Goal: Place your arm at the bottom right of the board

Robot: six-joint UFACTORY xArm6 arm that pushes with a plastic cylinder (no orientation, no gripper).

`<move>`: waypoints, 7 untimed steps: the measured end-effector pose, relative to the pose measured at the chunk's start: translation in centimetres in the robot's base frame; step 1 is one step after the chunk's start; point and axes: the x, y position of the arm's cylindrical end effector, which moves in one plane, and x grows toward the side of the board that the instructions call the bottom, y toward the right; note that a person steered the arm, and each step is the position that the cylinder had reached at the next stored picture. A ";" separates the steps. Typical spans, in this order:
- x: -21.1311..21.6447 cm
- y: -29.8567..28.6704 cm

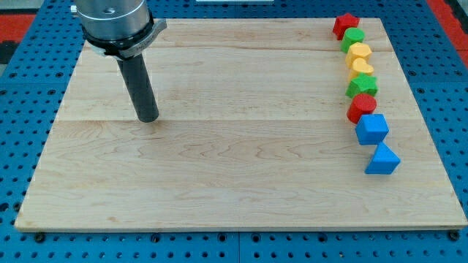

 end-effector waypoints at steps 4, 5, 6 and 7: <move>-14.3 4.0; -19.9 7.6; -23.9 10.0; -24.6 12.5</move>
